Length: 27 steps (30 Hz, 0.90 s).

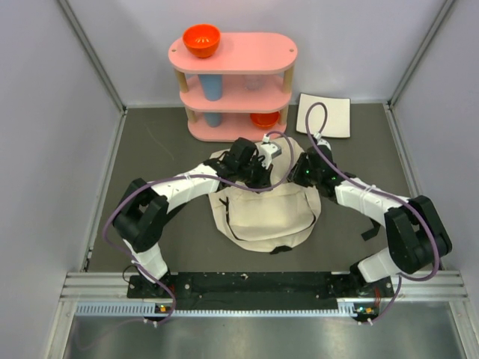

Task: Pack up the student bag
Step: Zip the student bag at the center of the board.

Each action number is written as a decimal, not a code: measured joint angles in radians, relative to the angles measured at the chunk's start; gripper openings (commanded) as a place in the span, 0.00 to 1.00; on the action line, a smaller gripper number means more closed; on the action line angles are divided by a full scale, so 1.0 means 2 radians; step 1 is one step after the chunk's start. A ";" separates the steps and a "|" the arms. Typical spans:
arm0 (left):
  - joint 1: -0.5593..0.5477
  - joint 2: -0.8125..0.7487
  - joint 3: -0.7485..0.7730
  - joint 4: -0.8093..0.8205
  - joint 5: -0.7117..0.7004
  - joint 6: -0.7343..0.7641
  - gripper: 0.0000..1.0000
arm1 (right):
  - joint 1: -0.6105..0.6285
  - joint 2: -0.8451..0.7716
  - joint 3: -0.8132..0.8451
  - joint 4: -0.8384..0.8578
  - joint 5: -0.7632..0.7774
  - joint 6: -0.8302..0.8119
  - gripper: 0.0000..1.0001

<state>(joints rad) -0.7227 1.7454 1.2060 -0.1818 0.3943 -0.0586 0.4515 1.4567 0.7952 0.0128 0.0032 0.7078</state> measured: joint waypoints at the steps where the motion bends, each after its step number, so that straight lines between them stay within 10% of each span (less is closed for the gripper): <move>1: 0.000 0.000 0.000 0.000 0.000 0.000 0.05 | 0.000 0.002 0.000 -0.001 0.001 0.000 0.09; 27: -0.005 -0.065 -0.071 0.009 -0.066 -0.030 0.00 | 0.005 -0.039 -0.081 0.037 0.080 0.069 0.00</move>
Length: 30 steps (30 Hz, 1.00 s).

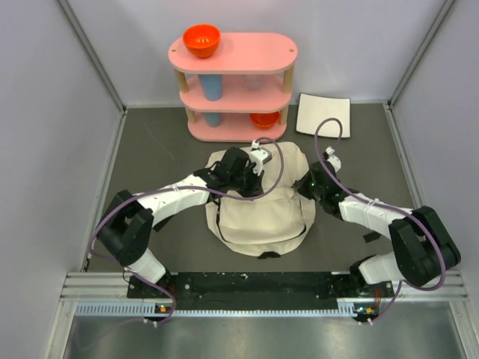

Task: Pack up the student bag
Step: Zip the student bag at the center of the board.

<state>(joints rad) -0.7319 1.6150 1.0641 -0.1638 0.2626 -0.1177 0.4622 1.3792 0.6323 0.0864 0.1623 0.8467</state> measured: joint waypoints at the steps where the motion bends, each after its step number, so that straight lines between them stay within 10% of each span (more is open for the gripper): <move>1: 0.000 -0.005 -0.006 0.002 0.000 -0.002 0.00 | 0.000 -0.002 -0.012 0.009 -0.002 0.010 0.00; 11: 0.002 -0.021 -0.024 0.012 -0.011 -0.014 0.00 | 0.001 -0.075 -0.039 0.011 0.007 0.037 0.00; 14: 0.002 -0.021 -0.023 0.010 -0.013 -0.015 0.00 | 0.001 -0.090 -0.042 0.002 0.009 0.036 0.23; 18: 0.005 -0.022 -0.015 -0.014 -0.026 -0.017 0.39 | -0.005 -0.123 -0.054 -0.018 0.045 0.028 0.73; 30: 0.023 -0.109 -0.015 -0.089 -0.111 -0.041 0.99 | -0.027 -0.175 -0.059 -0.070 0.010 0.006 0.91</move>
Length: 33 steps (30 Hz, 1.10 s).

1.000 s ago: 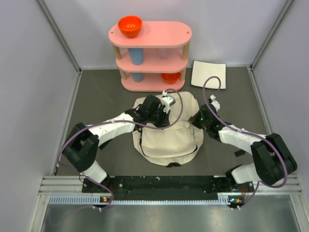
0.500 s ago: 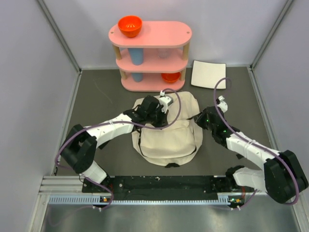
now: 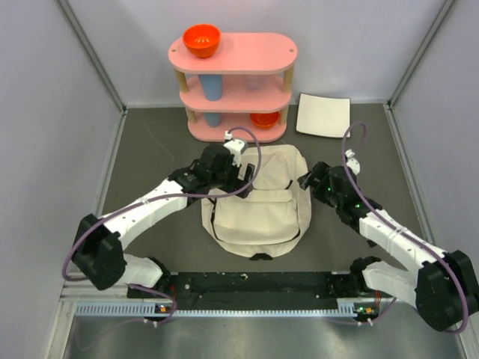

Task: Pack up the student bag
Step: Zip the student bag at the center of the board, then adjust the student bag at the center of the board.

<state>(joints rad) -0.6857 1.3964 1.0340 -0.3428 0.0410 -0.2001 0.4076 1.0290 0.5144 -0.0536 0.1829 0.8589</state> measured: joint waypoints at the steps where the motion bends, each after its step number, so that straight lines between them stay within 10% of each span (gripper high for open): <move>1: 0.002 -0.011 -0.001 0.000 -0.008 -0.005 0.99 | 0.000 0.010 0.007 0.000 -0.014 -0.004 0.91; 16: 0.166 -0.074 -0.117 0.013 0.006 -0.105 0.99 | -0.002 0.165 0.055 0.025 -0.163 -0.025 0.99; 26: 0.189 0.093 -0.094 0.123 0.210 -0.149 0.93 | 0.011 0.220 0.068 0.065 -0.186 0.011 0.98; 33: 0.189 0.114 -0.053 0.109 0.221 -0.134 0.99 | 0.039 0.215 0.103 0.007 -0.128 0.002 0.99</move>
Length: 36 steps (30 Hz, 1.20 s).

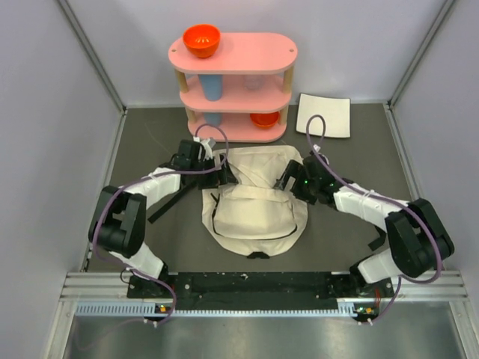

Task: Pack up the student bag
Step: Adjust the student bag at the center of the board, then reset both arms

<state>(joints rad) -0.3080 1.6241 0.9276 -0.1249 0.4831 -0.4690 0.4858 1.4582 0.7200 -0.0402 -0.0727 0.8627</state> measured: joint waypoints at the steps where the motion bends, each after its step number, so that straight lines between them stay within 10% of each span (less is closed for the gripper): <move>1: -0.002 -0.003 0.003 -0.009 -0.011 0.003 0.99 | 0.004 -0.007 0.005 -0.017 0.014 -0.005 0.99; 14: -0.010 -0.200 0.001 -0.097 -0.218 0.014 0.99 | -0.007 -0.180 0.036 -0.130 0.263 -0.089 0.99; 27: -0.010 -0.285 -0.066 -0.120 -0.342 -0.006 0.99 | -0.206 -0.135 0.022 -0.143 0.202 -0.154 0.99; 36: -0.010 -0.286 -0.076 -0.121 -0.360 -0.005 0.99 | -0.148 -0.164 -0.136 0.105 0.220 -0.327 0.99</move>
<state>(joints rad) -0.3271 1.0531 0.7757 -0.3676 -0.2371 -0.4793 0.1905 1.1301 0.4484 0.1696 0.3672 0.2085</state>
